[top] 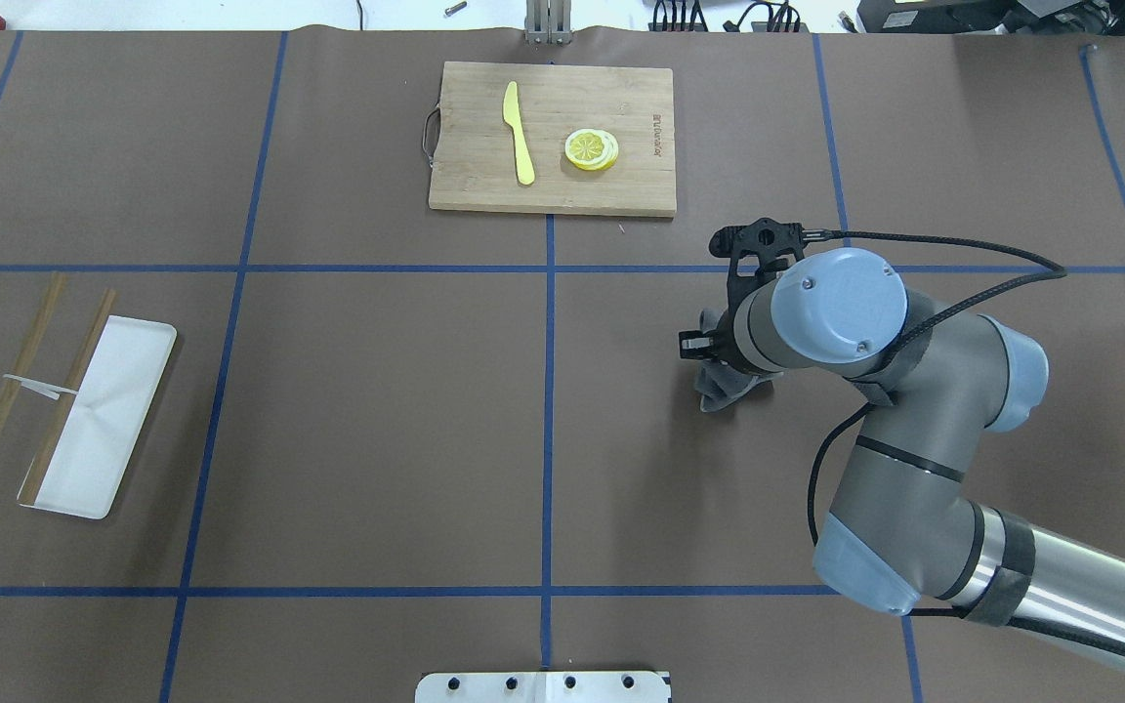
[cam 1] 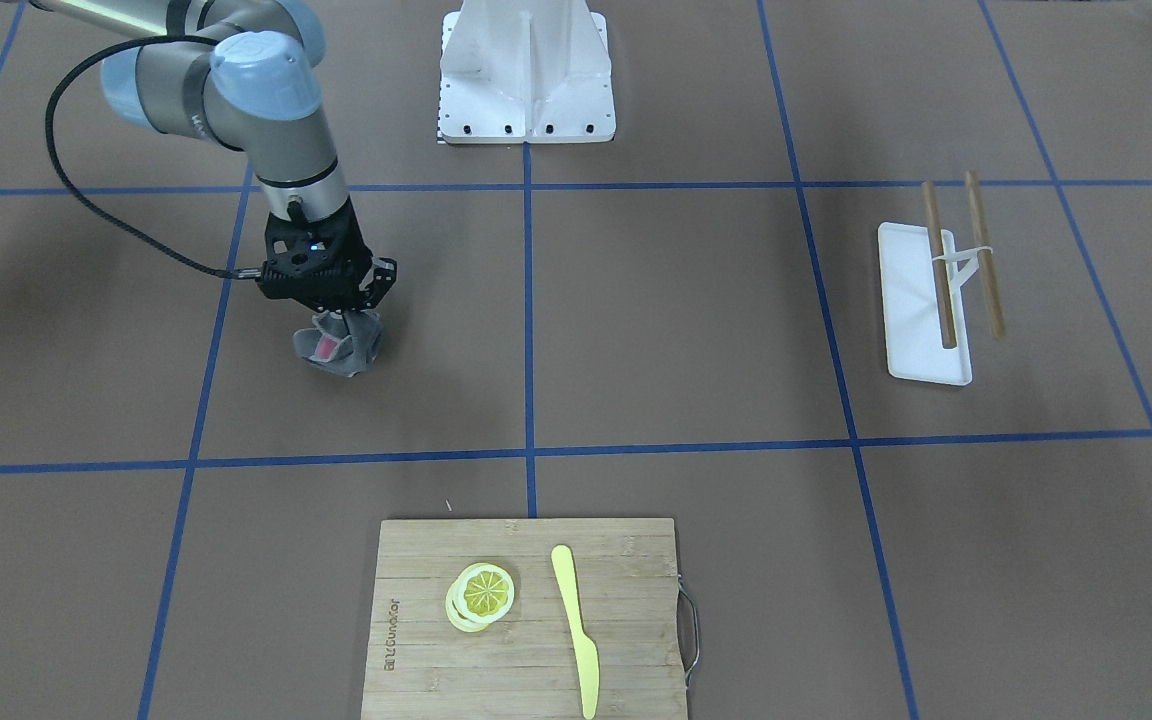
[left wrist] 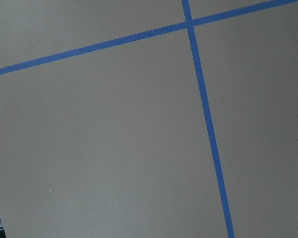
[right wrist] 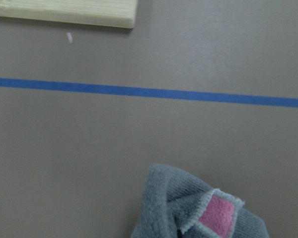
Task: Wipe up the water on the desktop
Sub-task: 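Press the towel on the table and sweep it nearer the robot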
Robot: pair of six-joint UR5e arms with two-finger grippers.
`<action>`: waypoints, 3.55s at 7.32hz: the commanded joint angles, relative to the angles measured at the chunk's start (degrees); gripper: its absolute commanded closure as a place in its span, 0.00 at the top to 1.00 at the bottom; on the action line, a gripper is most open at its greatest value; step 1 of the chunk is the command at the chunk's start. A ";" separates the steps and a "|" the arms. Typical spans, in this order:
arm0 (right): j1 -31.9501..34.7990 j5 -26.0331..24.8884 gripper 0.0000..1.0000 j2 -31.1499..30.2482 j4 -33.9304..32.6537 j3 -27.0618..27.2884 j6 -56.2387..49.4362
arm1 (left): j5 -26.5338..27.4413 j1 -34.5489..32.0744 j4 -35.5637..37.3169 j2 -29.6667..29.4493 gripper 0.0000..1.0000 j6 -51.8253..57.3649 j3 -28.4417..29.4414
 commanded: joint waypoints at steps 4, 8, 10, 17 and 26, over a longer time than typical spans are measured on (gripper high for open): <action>-0.64 -0.81 0.00 -24.94 -1.31 17.04 -10.35 | -0.09 0.01 -0.09 -0.03 0.99 -0.07 -0.26; 8.55 -0.46 0.00 -47.21 14.76 14.26 -26.69 | -0.09 0.01 -0.09 -0.04 0.99 -0.07 -0.43; 18.56 -0.37 0.00 -47.50 14.95 8.82 -39.67 | -0.09 0.01 -0.09 -0.03 0.99 0.02 -0.35; -1.01 0.82 0.00 -19.26 14.34 8.01 0.26 | -0.09 0.01 -0.09 -0.12 0.99 -0.15 -0.17; -11.72 -9.60 0.00 -29.71 -12.38 25.67 1.85 | -0.18 0.10 -0.18 -0.12 0.99 -0.15 -0.35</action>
